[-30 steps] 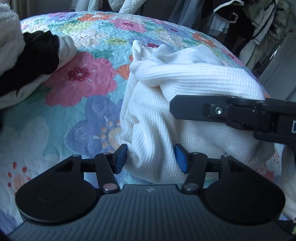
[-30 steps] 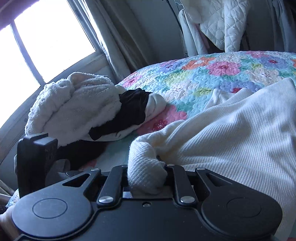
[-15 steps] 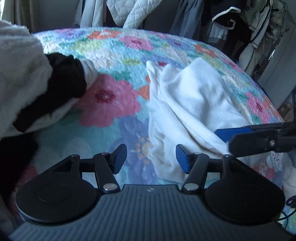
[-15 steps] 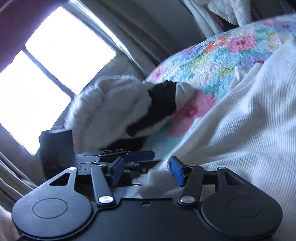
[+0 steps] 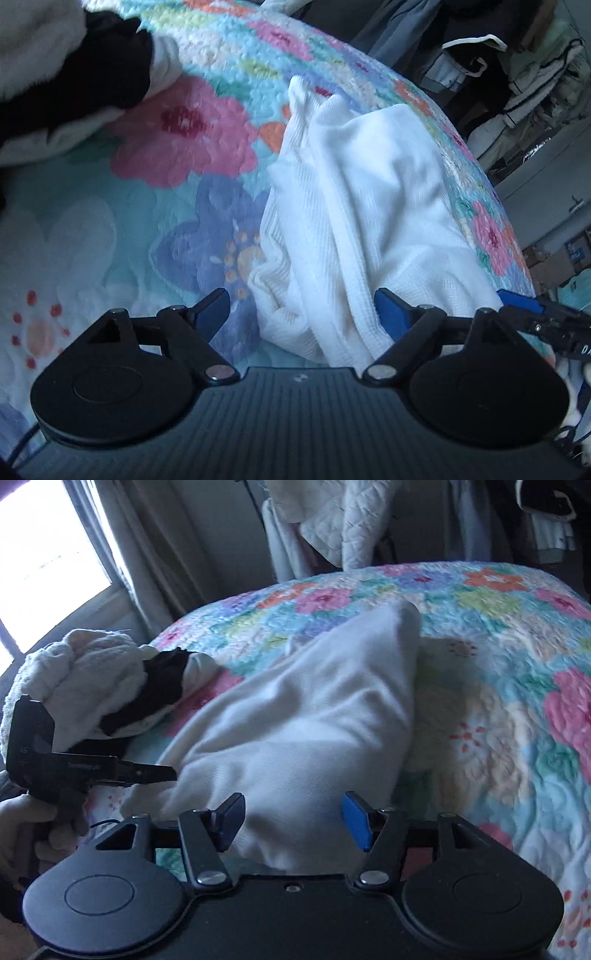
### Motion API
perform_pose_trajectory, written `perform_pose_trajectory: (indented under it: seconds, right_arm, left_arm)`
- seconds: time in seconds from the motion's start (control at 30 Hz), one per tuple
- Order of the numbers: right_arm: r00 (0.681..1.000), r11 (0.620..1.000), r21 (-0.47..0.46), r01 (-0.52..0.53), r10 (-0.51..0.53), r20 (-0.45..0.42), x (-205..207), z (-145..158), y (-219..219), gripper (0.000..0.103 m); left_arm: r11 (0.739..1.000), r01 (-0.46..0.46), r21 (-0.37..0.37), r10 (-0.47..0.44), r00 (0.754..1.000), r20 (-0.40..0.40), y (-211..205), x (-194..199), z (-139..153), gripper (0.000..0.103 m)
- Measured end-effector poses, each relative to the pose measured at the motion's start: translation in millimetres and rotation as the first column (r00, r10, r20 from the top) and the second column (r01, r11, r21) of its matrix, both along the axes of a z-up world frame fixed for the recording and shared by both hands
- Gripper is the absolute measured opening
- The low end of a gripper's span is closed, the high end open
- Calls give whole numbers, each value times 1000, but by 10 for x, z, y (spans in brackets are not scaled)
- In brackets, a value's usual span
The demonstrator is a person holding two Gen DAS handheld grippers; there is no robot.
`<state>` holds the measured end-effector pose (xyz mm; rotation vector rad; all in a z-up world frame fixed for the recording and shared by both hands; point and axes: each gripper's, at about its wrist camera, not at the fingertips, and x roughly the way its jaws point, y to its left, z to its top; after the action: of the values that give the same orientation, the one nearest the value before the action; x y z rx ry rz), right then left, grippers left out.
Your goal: Fold clothes
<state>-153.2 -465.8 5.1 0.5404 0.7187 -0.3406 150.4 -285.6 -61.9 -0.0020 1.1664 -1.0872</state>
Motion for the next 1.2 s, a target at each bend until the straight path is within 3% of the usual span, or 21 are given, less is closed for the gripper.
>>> perform_pose_trajectory:
  seconds: [0.07,0.13,0.2,0.37,0.43,0.47,0.5,0.53,0.73,0.87,0.93,0.97,1.0,1.07,1.1,1.2]
  right_arm:
    - [999,997,64,31,-30,-13,-41,-223,-62,77]
    - [999,989,137,52,-50,-20,-81,-428,-108,77]
    - [999,978,205,30,-34,17,-139,-491,-87,77]
    - [993,966,256,25,-54,107,-498,-455,-137,77]
    - [987,953,297,57,-98,125,-598,-506,-231,78]
    - [983,941,332,68,-120,139,-635,-541,-279,78]
    - [979,927,370,66,-132,157,-661,-578,-315,78]
    - [976,918,392,63,-139,170,-668,-605,-323,78]
    - [970,895,436,91,-179,165,-509,-809,-357,82]
    - [976,926,372,71,-142,168,-161,-924,-361,94]
    - [978,940,334,62,-124,168,-15,-902,-334,92]
    - [979,947,317,44,-104,174,45,-865,-311,72]
    - [980,954,299,26,-83,178,104,-827,-287,66]
    - [981,970,244,1,-48,186,119,-679,-205,55]
    - [979,975,223,-11,-35,199,87,-586,-162,54]
    - [962,962,267,-59,-17,272,-121,-299,-62,53]
  left_arm:
    - [1000,-3,-9,4,998,67,-26,-28,-66,79]
    - [1000,18,-15,-16,993,118,-88,-59,-128,57]
    - [999,23,-50,-20,998,53,-82,-42,-137,25]
    - [996,19,-83,-12,996,84,-4,-68,114,28]
    - [998,27,-57,-24,999,48,-24,-45,42,45]
    - [999,33,-42,-32,999,31,-37,-34,1,60]
    - [999,46,10,-46,999,26,-73,-45,-60,67]
    - [998,53,34,-54,998,28,-100,-57,-106,68]
    - [998,-2,-67,-1,999,-38,-119,-32,-255,74]
    - [981,-93,-169,84,995,-56,-139,-101,-375,92]
    - [982,-88,-168,89,996,-2,-222,-194,-345,90]
    - [983,-74,-166,78,997,18,-257,-238,-333,73]
    - [985,-63,-160,65,998,10,-275,-260,-328,49]
    - [984,-68,-168,64,998,-29,-220,-259,-269,34]
    - [985,-56,-163,54,998,-18,-172,-269,-188,29]
    - [989,-37,-141,32,999,-36,39,-359,96,28]
